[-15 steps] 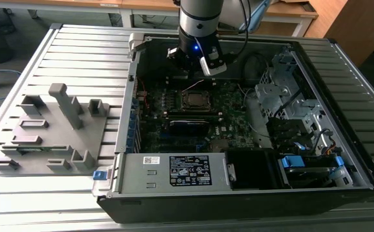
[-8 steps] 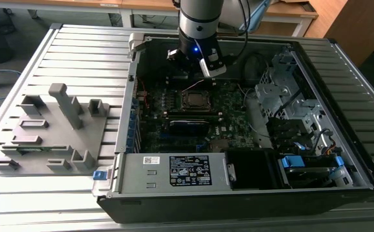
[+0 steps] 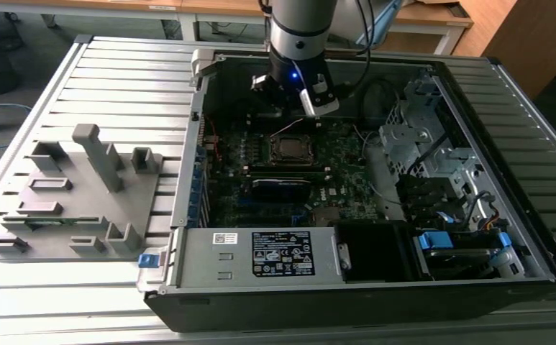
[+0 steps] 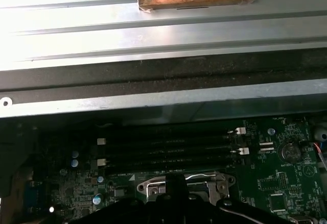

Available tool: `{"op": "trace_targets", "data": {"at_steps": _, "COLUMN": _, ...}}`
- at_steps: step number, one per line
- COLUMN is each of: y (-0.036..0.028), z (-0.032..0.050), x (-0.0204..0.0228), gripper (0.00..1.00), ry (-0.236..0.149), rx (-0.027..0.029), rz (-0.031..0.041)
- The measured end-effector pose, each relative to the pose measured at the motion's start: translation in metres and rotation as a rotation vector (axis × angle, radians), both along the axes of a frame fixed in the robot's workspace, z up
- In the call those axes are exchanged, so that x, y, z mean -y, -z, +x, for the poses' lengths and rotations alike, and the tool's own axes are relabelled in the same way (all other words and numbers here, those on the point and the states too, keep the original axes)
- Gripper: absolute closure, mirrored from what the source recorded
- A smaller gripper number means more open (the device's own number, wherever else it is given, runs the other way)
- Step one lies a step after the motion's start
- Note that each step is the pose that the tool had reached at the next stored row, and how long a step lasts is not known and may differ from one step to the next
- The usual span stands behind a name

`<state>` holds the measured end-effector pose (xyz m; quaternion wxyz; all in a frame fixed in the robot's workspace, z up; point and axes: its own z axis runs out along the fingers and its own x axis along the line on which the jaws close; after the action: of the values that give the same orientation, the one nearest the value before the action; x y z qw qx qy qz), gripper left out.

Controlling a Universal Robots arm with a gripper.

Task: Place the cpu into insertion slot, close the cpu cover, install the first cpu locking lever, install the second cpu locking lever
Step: 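Install the first cpu locking lever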

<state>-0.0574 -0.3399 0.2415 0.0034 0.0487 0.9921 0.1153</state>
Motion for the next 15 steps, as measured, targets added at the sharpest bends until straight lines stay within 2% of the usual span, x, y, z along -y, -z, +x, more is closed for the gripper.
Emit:
{"op": "trace_targets", "data": {"at_steps": 3, "y": 0.0012, "z": 0.0, "x": 0.0001, "gripper": 0.89, "ry": 0.0, "rx": -0.0001, "rz": 0.0129}}
{"op": "trace_targets", "data": {"at_steps": 6, "y": 0.003, "z": 0.0, "x": 0.0003, "gripper": 0.89, "ry": 0.0, "rx": 0.0002, "rz": 0.0211}}
{"op": "trace_targets", "data": {"at_steps": 11, "y": 0.0091, "z": 0.0001, "x": 0.0008, "gripper": 0.89, "ry": 0.0, "rx": 0.0028, "rz": 0.0215}}
{"op": "trace_targets", "data": {"at_steps": 15, "y": 0.011, "z": 0.0006, "x": 0.0008, "gripper": 0.89, "ry": 0.0, "rx": 0.0032, "rz": 0.0213}}
